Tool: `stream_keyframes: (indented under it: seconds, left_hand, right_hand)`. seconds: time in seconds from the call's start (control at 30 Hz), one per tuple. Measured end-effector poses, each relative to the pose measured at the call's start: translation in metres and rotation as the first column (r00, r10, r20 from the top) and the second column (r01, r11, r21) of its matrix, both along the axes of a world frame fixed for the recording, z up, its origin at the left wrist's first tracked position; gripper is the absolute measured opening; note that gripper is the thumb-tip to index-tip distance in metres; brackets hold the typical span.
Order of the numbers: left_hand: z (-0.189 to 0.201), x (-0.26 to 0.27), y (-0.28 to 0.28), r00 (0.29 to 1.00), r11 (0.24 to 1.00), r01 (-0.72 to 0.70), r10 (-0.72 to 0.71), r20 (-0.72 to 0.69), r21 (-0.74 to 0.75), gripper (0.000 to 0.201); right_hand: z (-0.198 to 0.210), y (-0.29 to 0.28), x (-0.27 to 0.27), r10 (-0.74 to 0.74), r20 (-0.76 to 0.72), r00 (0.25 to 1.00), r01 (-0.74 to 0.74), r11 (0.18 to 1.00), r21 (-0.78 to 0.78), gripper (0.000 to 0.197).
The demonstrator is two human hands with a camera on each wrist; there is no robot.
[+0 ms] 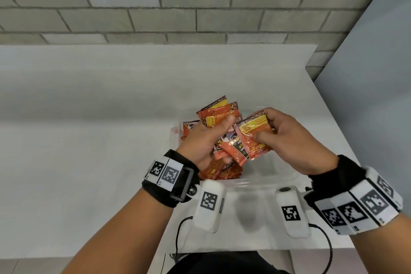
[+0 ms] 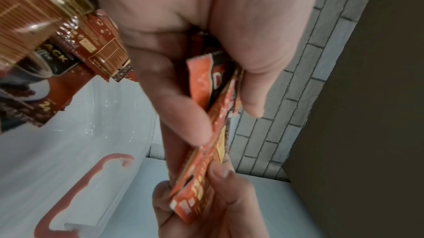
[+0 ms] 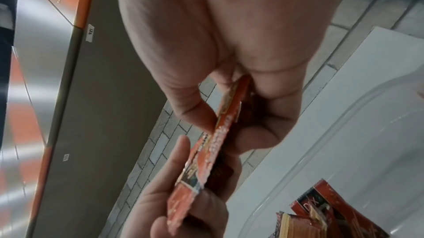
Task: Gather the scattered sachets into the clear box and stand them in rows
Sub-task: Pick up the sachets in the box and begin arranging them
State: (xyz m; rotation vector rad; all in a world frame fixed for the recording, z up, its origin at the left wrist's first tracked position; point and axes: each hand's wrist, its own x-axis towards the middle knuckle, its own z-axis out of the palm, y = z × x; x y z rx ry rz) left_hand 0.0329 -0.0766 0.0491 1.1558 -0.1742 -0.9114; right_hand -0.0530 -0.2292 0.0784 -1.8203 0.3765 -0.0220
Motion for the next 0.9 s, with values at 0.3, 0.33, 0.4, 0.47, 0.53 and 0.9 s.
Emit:
stream_keyframes:
  seconds: [0.3, 0.33, 0.4, 0.47, 0.53, 0.9]
  left_hand:
    - [-0.003, 0.008, 0.003, 0.959, 0.992, -0.026, -0.009, -0.282, -0.12, 0.045]
    - [-0.004, 0.01, 0.002, 0.958, 0.992, -0.034, -0.002, -0.288, -0.12, 0.052]
    - [-0.005, 0.013, 0.0, 0.962, 0.991, -0.062, 0.029, -0.271, -0.115, 0.049]
    - [-0.007, 0.014, -0.002, 0.972, 0.99, -0.103, 0.079, -0.223, -0.099, 0.029]
    - [-0.007, 0.014, -0.004, 0.98, 0.988, -0.11, 0.09, -0.18, -0.107, 0.017]
    - [-0.007, 0.009, -0.008, 0.99, 0.985, -0.063, 0.041, -0.138, -0.163, 0.023]
  right_hand:
    - [0.0, -0.014, -0.006, -0.021, 0.045, 0.999, 0.009, 0.967, 0.253, 0.037]
    - [0.0, -0.016, -0.005, -0.039, 0.045, 0.998, 0.023, 0.947, 0.32, 0.037]
    - [0.0, -0.019, -0.005, -0.106, 0.044, 0.993, 0.076, 0.898, 0.433, 0.033]
    - [-0.002, -0.021, -0.004, -0.177, 0.03, 0.984, 0.138, 0.854, 0.501, 0.029]
    - [-0.004, -0.021, -0.002, -0.219, 0.011, 0.976, 0.179, 0.827, 0.532, 0.027]
    - [-0.015, -0.007, 0.009, -0.258, -0.069, 0.964, 0.255, 0.809, 0.53, 0.022]
